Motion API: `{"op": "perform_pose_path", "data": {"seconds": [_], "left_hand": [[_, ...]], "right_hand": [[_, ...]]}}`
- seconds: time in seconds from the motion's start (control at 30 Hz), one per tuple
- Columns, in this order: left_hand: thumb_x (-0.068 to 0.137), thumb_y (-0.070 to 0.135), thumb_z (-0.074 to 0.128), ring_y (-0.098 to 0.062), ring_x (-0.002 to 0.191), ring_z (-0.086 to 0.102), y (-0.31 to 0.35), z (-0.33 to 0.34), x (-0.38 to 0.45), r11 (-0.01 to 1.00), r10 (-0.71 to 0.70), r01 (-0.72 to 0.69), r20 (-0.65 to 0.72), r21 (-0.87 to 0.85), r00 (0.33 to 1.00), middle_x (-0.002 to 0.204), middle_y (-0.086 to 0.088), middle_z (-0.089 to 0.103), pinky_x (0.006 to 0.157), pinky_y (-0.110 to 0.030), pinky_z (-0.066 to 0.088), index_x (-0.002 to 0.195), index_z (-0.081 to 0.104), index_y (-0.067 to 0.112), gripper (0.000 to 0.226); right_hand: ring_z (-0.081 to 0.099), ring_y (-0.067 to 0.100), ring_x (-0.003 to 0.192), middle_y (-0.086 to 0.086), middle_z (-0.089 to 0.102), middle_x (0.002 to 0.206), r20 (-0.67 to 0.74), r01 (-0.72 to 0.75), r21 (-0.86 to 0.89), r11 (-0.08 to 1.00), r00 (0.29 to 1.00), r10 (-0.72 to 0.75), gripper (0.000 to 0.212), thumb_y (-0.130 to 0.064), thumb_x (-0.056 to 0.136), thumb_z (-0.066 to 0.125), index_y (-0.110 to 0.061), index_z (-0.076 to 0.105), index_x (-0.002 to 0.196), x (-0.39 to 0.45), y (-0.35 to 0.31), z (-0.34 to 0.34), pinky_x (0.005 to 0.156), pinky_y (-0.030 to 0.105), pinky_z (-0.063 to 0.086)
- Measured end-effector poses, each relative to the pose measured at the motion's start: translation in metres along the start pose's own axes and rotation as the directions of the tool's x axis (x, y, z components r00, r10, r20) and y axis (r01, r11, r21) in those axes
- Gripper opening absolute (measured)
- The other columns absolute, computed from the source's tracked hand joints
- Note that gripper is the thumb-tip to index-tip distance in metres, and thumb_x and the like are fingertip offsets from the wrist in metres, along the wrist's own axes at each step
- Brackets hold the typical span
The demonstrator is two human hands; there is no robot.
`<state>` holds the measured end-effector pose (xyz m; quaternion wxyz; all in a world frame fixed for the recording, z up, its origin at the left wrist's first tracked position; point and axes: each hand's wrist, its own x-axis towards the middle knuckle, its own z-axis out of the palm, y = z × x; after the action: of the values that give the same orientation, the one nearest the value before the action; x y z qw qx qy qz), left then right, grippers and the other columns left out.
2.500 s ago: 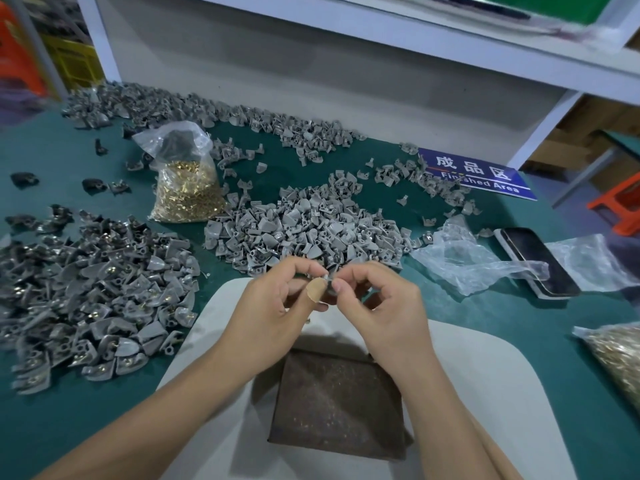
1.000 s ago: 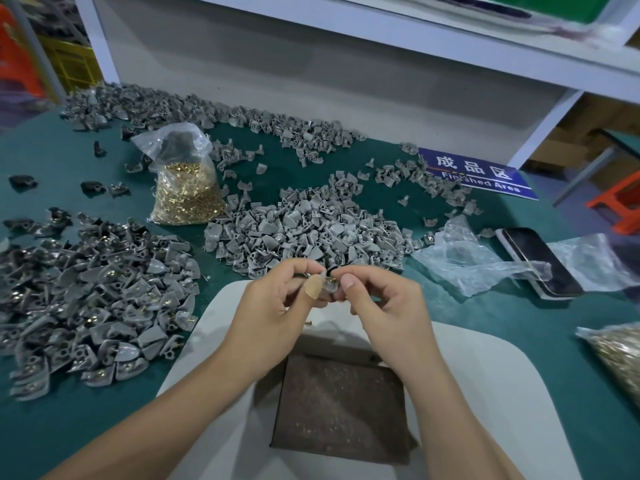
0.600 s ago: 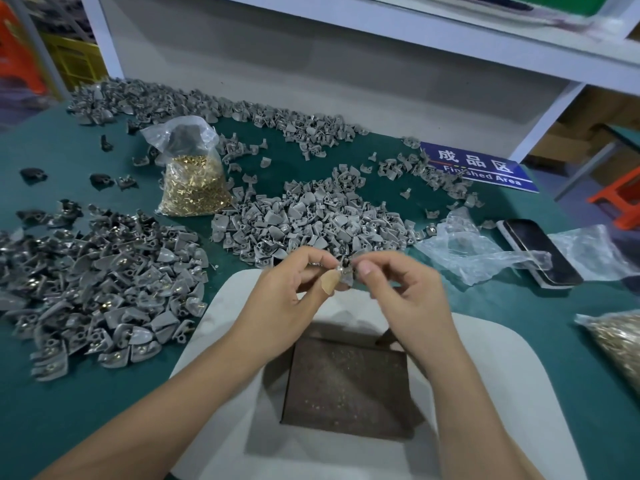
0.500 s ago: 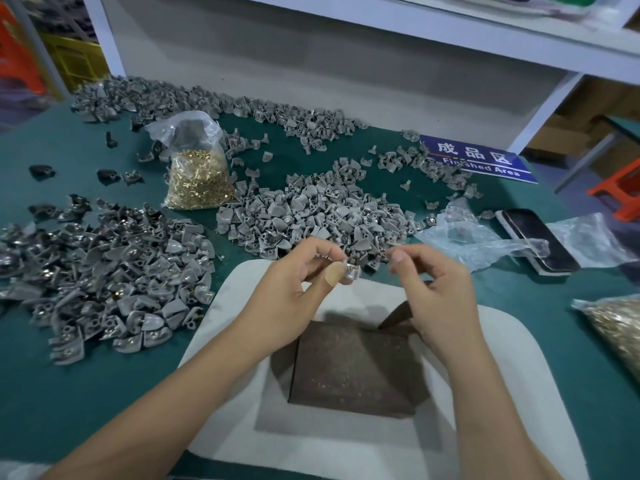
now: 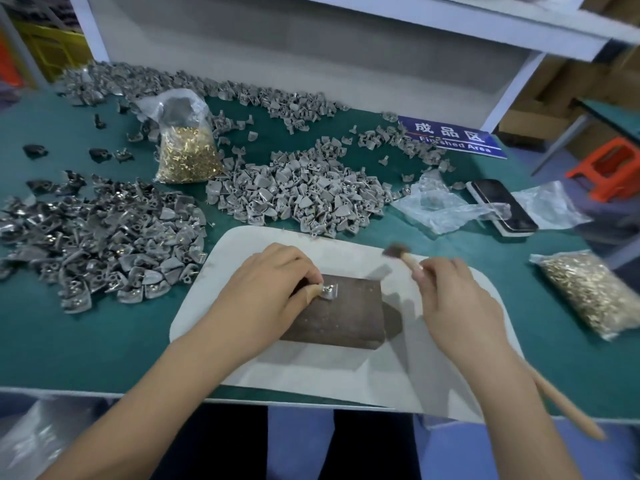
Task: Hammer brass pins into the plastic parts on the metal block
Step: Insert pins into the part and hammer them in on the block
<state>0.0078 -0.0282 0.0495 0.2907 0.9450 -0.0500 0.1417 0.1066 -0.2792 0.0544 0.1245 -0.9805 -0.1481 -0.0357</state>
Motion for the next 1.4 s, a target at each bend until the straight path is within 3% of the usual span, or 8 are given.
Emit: {"op": "perform_pose_path", "data": {"seconds": [0.1,0.17,0.47,0.57,0.87,1.17,1.27,1.4], "left_hand": [[0.098,0.029,0.062,-0.014,0.108,0.052,0.005,0.001,-0.003,0.997,0.009,-0.007,-0.019,0.080,1.000,0.106,0.011,0.061,0.093,-0.033,0.043,0.102,0.069,0.022,0.010],[0.098,0.030,0.062,-0.014,0.108,0.052,0.007,0.002,-0.004,0.991,0.010,-0.005,-0.037,0.134,0.999,0.105,0.011,0.062,0.090,-0.030,0.042,0.102,0.069,0.023,0.011],[0.094,0.029,0.068,-0.017,0.105,0.057,0.011,0.003,-0.005,0.980,0.003,0.011,-0.072,0.197,0.997,0.100,0.012,0.065,0.083,-0.029,0.042,0.097,0.072,0.025,0.006],[0.094,0.027,0.068,-0.017,0.105,0.057,0.012,0.002,-0.006,0.980,0.004,0.010,-0.071,0.197,0.998,0.099,0.012,0.066,0.083,-0.032,0.045,0.096,0.072,0.025,0.005],[0.094,0.025,0.068,-0.019,0.104,0.060,0.012,-0.002,-0.006,0.981,0.017,-0.002,-0.073,0.195,0.997,0.098,0.009,0.067,0.078,-0.039,0.052,0.095,0.073,0.023,0.006],[0.096,0.034,0.063,-0.014,0.105,0.057,0.006,-0.002,-0.006,0.983,0.021,-0.010,-0.059,0.185,0.998,0.102,0.015,0.065,0.075,-0.037,0.052,0.098,0.071,0.028,0.010],[0.097,0.034,0.060,-0.013,0.104,0.055,0.005,-0.001,-0.006,0.986,0.011,-0.004,-0.045,0.166,0.999,0.104,0.016,0.063,0.073,-0.038,0.051,0.100,0.068,0.029,0.011],[0.098,0.036,0.056,-0.013,0.104,0.055,0.004,-0.002,-0.005,0.988,0.020,-0.015,-0.035,0.156,0.999,0.104,0.015,0.063,0.073,-0.038,0.052,0.100,0.068,0.029,0.014]], "right_hand": [[0.056,0.010,0.069,-0.015,0.064,0.085,0.019,0.049,0.358,0.932,0.998,-0.060,0.030,-0.049,0.107,0.031,-0.032,0.054,0.097,-0.007,-0.006,-0.018,0.064,0.039,0.045],[0.055,0.010,0.067,-0.017,0.061,0.076,0.016,0.104,0.455,0.884,0.992,-0.125,0.037,-0.057,0.101,0.033,-0.031,0.059,0.095,-0.015,-0.018,-0.027,0.060,0.036,0.042],[0.058,0.027,0.072,-0.007,0.060,0.069,-0.037,0.177,0.451,0.875,0.983,-0.180,0.040,-0.063,0.098,0.030,-0.039,0.061,0.108,-0.040,-0.046,-0.022,0.067,0.049,0.053],[0.058,0.029,0.074,-0.006,0.062,0.070,0.040,0.159,0.411,0.898,0.981,-0.192,0.044,-0.068,0.094,0.025,-0.041,0.057,0.107,-0.040,-0.050,-0.019,0.068,0.048,0.052],[0.056,0.032,0.073,-0.005,0.062,0.071,-0.004,0.159,0.327,0.932,0.986,-0.166,0.057,-0.074,0.089,0.015,-0.043,0.058,0.113,-0.044,-0.057,-0.017,0.063,0.044,0.049],[0.054,0.026,0.067,-0.012,0.056,0.066,-0.105,0.151,0.340,0.928,0.987,-0.123,0.046,-0.065,0.101,0.024,-0.041,0.060,0.117,-0.047,-0.056,-0.016,0.059,0.043,0.048],[0.058,0.031,0.074,-0.007,0.064,0.073,-0.014,0.161,0.273,0.949,0.986,-0.164,0.051,-0.071,0.096,0.018,-0.044,0.056,0.118,-0.049,-0.059,-0.015,0.063,0.043,0.050],[0.055,0.029,0.063,-0.009,0.059,0.067,-0.160,0.152,0.331,0.931,0.982,-0.104,0.039,-0.060,0.103,0.026,-0.040,0.056,0.119,-0.056,-0.060,-0.013,0.055,0.043,0.047]]}}
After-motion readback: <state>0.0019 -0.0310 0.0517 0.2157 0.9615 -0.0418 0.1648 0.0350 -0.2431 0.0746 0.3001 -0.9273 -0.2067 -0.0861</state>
